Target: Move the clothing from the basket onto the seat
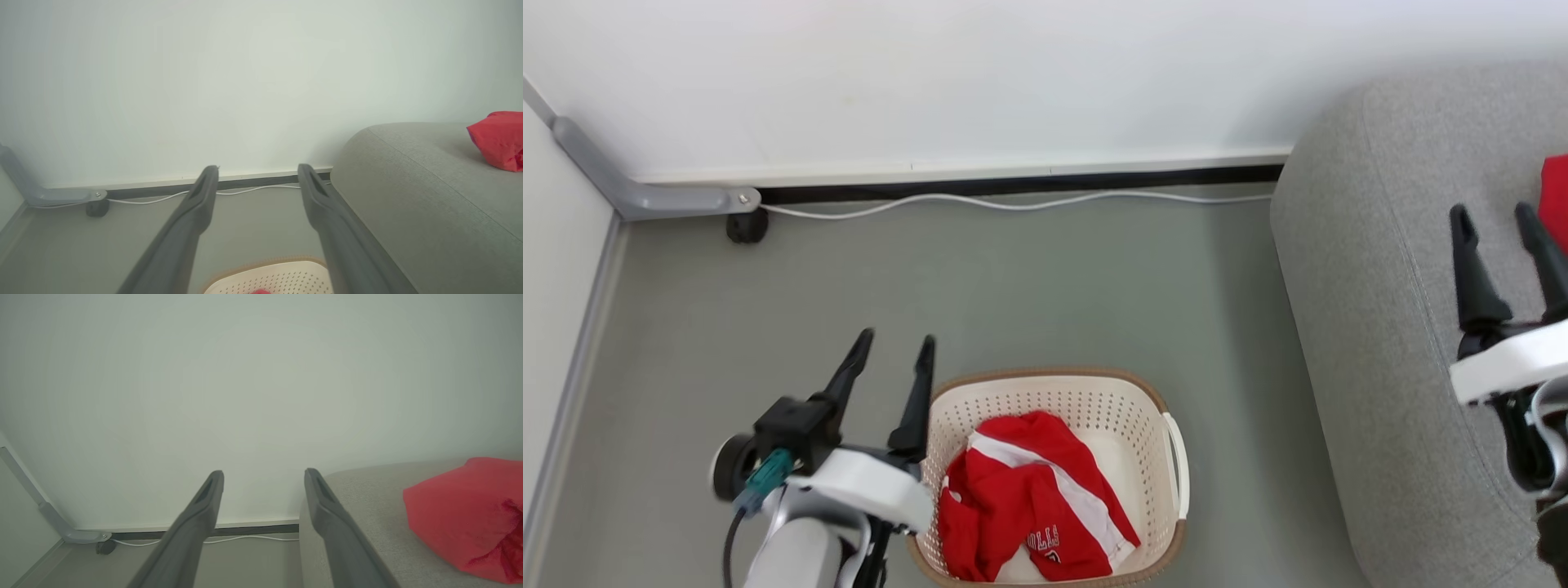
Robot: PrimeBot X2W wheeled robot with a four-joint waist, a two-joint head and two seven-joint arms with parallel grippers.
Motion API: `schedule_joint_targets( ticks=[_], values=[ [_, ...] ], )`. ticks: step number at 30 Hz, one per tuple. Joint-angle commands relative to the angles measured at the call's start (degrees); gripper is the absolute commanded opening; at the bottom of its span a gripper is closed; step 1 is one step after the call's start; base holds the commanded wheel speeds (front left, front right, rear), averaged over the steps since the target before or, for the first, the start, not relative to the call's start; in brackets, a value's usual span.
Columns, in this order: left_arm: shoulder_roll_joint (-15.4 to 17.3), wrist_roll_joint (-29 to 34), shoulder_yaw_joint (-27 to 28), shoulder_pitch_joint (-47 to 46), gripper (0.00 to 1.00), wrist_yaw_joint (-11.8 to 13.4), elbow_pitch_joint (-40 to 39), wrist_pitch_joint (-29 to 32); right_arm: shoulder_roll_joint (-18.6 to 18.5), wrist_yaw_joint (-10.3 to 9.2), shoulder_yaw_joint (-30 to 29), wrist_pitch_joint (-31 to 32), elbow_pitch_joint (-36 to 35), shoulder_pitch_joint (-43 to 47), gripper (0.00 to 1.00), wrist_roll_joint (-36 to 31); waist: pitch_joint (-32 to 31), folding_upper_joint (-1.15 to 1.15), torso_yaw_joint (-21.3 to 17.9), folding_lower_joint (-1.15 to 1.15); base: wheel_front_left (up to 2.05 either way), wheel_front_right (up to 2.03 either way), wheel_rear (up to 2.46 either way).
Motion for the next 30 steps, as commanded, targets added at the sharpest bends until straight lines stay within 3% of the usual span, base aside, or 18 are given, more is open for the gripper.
schedule_joint_targets(
  ticks=[1,12,30],
  values=[
    [0.3,1.0,3.6,1.0,1.0,1.0,-2.1,-0.3,-0.5,0.17,1.4,-0.3,-2.2,1.9,1.0,-0.6,-1.6,0.0,0.8,0.0,0.0,0.0,0.0],
    [0.3,3.1,13.3,7.8,1.0,2.5,-4.0,-0.3,3.1,0.17,2.8,-0.3,-6.1,9.6,1.0,-3.2,-5.9,0.0,0.9,0.0,0.0,0.0,0.0],
    [0.3,3.5,17.1,13.7,1.0,3.0,-4.3,-0.3,7.6,0.17,2.1,-0.3,-6.8,16.8,1.0,-6.5,-9.9,0.0,-0.4,0.0,0.0,0.0,0.0]
  ],
)
